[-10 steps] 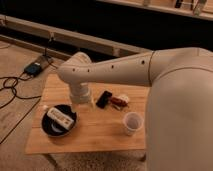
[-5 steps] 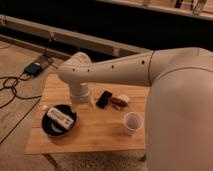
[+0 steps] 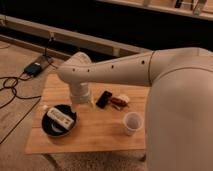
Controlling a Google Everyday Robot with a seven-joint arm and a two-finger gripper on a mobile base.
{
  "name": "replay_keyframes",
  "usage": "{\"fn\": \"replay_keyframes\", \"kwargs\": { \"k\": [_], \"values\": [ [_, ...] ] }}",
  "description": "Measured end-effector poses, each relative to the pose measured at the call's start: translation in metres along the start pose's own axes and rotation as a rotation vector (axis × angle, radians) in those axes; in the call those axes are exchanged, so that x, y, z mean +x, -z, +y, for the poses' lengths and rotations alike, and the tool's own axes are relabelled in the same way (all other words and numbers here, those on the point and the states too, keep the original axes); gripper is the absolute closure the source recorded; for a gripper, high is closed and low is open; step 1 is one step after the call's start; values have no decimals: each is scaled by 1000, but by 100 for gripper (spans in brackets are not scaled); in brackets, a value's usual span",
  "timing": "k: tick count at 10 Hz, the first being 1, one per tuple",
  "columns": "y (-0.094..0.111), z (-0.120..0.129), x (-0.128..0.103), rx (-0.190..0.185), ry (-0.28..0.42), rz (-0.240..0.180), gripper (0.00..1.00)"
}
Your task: Place the pepper in the ceramic cup
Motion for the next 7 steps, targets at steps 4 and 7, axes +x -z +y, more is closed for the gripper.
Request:
{"fn": "replay_keyframes", "kwargs": {
  "k": [4, 7],
  "values": [
    [0, 0, 0, 0, 0, 0, 35],
    [-3, -5, -4, 9, 23, -4, 35]
  ]
}}
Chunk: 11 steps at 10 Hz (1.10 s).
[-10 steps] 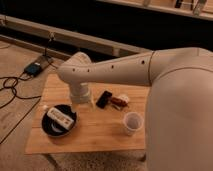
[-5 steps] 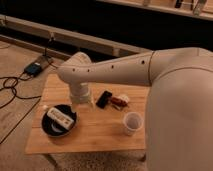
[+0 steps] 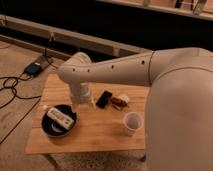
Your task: Place the pepper in the ceramic cup
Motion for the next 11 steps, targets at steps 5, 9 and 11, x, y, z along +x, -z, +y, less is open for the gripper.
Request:
{"fn": "replay_keyframes", "kwargs": {
  "k": [5, 9, 11],
  "values": [
    [-17, -64, -44, 125, 192, -5, 35],
    [-23, -100, -79, 145, 322, -6, 35],
    [-25, -122, -100, 135, 366, -16, 35]
  ]
}}
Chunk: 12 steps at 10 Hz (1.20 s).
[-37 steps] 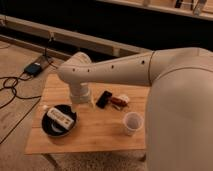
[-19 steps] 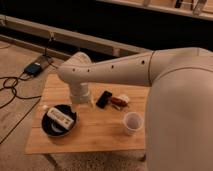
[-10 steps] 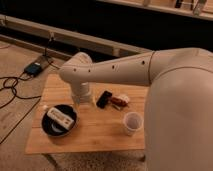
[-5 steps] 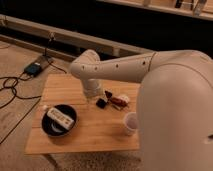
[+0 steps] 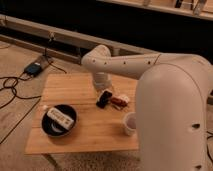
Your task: Place the pepper in the ceramic cup
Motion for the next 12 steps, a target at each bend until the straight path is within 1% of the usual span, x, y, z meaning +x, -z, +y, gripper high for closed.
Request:
{"fn": "replay_keyframes", "kwargs": {
  "k": [1, 3, 5, 7, 10, 12],
  "values": [
    [-4, -14, -6, -6, 20, -5, 35],
    [-12, -31, -12, -24, 42, -5, 35],
    [-24, -46, -15, -42, 61, 12, 35],
    [-39, -57, -18, -59, 72, 37, 35],
    [-60, -71, -20, -63, 66, 67, 35],
    [-73, -74, -22, -58, 74, 82, 35]
  ]
}}
